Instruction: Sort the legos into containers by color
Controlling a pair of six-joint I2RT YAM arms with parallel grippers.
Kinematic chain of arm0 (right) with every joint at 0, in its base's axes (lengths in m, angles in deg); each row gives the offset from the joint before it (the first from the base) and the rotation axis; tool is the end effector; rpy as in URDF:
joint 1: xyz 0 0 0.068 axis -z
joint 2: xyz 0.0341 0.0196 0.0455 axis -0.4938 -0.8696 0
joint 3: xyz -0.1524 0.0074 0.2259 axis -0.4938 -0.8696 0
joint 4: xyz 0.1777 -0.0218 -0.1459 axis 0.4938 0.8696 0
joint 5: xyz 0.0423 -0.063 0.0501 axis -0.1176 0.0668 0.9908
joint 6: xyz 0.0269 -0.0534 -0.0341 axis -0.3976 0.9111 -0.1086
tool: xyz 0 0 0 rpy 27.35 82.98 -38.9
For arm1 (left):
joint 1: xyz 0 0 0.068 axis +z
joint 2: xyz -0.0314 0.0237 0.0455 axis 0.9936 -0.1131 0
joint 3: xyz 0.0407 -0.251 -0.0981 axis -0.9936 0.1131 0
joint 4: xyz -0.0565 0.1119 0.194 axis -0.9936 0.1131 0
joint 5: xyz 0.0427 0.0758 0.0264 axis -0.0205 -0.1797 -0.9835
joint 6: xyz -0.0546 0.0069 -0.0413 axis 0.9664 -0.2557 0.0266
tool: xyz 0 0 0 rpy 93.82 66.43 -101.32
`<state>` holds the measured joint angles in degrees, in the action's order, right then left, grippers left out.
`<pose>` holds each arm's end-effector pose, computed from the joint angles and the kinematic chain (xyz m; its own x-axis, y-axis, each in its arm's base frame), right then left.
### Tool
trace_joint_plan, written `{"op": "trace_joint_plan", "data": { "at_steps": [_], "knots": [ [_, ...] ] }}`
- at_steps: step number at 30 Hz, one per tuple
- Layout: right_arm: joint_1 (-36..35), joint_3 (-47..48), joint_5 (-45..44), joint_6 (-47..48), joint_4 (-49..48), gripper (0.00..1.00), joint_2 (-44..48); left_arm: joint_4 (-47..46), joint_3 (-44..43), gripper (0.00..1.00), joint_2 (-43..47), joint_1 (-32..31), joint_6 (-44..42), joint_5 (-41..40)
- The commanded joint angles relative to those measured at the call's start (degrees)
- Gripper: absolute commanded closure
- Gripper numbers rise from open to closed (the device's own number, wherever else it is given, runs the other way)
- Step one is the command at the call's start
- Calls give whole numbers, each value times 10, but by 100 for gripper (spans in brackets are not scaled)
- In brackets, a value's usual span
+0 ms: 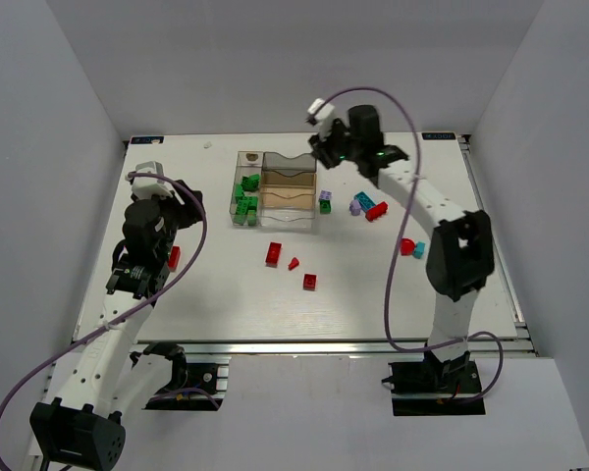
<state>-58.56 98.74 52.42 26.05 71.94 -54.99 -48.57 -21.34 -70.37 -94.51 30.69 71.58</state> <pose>0.4010 0.2393 0.3190 0.0473 -0.4810 -0.8755 -0.7527 0.5590 -0.3477 0.1855 -0.0262 0.3348 -0.1832 -0.2657 -0.9465 -0.0352 0.9639 -0.2637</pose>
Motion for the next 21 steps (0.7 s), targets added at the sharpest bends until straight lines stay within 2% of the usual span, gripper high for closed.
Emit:
{"op": "trace_joint_plan", "data": {
  "at_steps": [1,3,7,12,16,21],
  "knots": [
    [51,-53,31,-67,35,51,70,-7,0,27,9,2,3,21],
    [75,-73,21,-107,56,44,79,-9,0,27,9,2,4,26],
    [79,-92,1,-199,91,37,68,-9,1,27,8,2,5,27],
    [74,-73,-45,-307,110,36,13,-7,3,27,4,2,4,15],
    [77,-32,-136,-347,127,36,-36,-7,3,27,3,2,2,11],
    [77,-41,-144,-344,106,34,-58,-8,3,27,2,2,3,18]
  ]
}}
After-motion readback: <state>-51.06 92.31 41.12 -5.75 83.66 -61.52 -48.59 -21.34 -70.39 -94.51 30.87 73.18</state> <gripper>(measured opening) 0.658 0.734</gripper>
